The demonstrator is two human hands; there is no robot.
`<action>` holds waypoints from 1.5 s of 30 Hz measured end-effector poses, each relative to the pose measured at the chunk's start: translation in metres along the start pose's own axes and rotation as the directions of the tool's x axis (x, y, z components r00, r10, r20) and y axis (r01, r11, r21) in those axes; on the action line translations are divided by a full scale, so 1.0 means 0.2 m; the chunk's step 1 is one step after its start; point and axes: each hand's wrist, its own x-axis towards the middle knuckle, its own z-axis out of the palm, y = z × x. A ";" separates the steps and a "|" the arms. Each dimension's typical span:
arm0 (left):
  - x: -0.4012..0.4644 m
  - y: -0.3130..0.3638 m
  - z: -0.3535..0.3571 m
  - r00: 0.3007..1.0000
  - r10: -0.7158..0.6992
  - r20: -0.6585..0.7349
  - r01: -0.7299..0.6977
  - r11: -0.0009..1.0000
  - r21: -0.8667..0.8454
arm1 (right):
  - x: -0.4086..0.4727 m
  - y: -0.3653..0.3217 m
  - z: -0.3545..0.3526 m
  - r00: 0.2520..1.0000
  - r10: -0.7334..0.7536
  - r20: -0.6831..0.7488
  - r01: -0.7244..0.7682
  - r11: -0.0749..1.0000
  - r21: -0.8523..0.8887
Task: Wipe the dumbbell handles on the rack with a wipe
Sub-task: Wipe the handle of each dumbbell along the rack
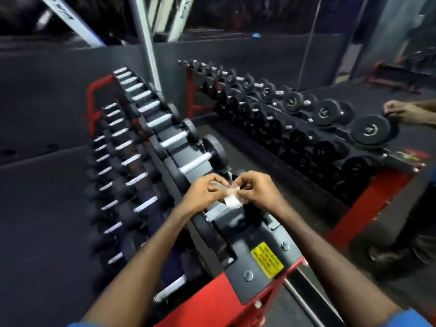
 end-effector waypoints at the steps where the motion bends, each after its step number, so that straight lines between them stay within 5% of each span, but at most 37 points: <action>1: 0.01 -0.02 0.00 1.000 -0.003 -0.028 0.005 0.999 0.051 | 0.04 0.00 0.00 0.998 -0.049 0.035 0.052 0.996 -0.075; 6: 0.06 -0.07 -0.01 0.986 -0.135 -0.098 0.159 0.936 0.315 | 0.15 0.00 0.12 0.967 -0.106 0.232 0.192 0.902 -0.387; 9: 0.04 -0.13 -0.02 0.955 -0.243 -0.172 0.297 0.818 0.493 | 0.16 -0.02 0.22 0.922 -0.112 0.371 0.336 0.707 -0.622; 12: 0.04 -0.17 -0.01 0.931 -0.279 -0.234 0.363 0.772 0.522 | 0.15 0.01 0.26 0.881 -0.181 0.436 0.449 0.608 -0.655; 15: 0.07 -0.18 -0.01 0.915 -0.333 -0.228 0.403 0.753 0.520 | 0.15 0.06 0.30 0.879 -0.272 0.392 0.468 0.648 -0.601; 20: 0.06 -0.24 -0.03 0.918 -0.335 -0.214 0.395 0.830 0.394 | 0.07 0.16 0.37 0.875 -0.400 0.271 0.480 0.660 -0.578; 23: 0.01 -0.30 -0.04 0.921 -0.238 -0.308 0.322 0.910 0.260 | 0.05 0.24 0.38 0.841 -0.504 0.195 0.516 0.640 -0.569; 26: -0.10 -0.36 0.01 0.871 -0.127 -0.475 0.172 0.984 0.052 | 0.04 0.25 0.41 0.883 -0.446 0.147 0.443 0.688 -0.575; 30: -0.17 -0.42 0.09 0.819 -0.169 -0.549 0.043 0.971 -0.236 | -0.03 0.25 0.57 0.827 -0.509 0.238 0.545 0.622 -0.562; 35: -0.13 -0.46 0.09 0.832 -0.098 -0.546 -0.039 0.972 -0.234 | -0.05 0.28 0.49 0.922 -0.382 0.061 0.326 0.683 -0.653; 39: -0.13 -0.47 0.09 0.826 -0.066 -0.559 -0.077 0.970 -0.229 | -0.12 0.21 0.60 0.901 -0.393 0.183 0.404 0.606 -0.686; 42: -0.13 -0.47 0.09 0.832 -0.062 -0.551 -0.076 0.972 -0.224 | -0.10 0.23 0.52 0.967 -0.252 0.027 0.196 0.676 -0.710; 45: -0.13 -0.46 0.09 0.825 -0.065 -0.562 -0.083 0.969 -0.234 | -0.16 0.20 0.59 0.942 -0.312 0.123 0.303 0.634 -0.711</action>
